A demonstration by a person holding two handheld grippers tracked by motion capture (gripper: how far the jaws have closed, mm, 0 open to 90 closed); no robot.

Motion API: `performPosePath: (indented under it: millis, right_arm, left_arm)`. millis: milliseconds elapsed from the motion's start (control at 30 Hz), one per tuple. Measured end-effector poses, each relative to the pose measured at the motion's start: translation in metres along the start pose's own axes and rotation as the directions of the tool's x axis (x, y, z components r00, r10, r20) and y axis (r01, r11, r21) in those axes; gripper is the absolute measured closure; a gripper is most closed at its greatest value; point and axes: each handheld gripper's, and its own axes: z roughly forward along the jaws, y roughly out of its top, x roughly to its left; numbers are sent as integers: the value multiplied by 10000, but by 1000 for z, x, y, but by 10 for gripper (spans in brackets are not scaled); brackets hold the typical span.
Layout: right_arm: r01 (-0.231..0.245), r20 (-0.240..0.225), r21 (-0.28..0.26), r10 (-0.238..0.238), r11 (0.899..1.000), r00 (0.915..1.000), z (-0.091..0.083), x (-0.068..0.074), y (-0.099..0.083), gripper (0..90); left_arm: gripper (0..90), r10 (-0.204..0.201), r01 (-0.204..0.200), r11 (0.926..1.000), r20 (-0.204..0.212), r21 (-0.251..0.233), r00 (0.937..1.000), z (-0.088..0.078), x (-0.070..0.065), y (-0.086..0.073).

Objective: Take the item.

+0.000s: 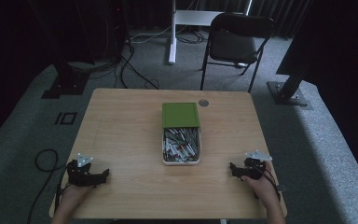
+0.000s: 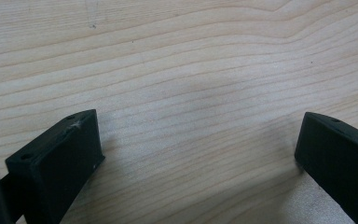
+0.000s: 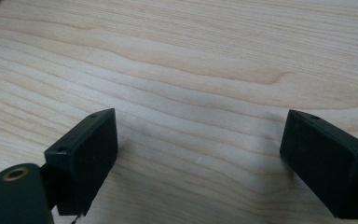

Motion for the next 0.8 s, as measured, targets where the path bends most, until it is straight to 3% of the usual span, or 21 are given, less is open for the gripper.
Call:
performPosePath:
  millis: [800]
  right_arm:
    - [-187, 223, -58, 188, 9998, 9996, 2, 5, 2, 127]
  left_arm:
    - [13, -2, 2, 10000, 3, 3, 10000, 0, 0, 0]
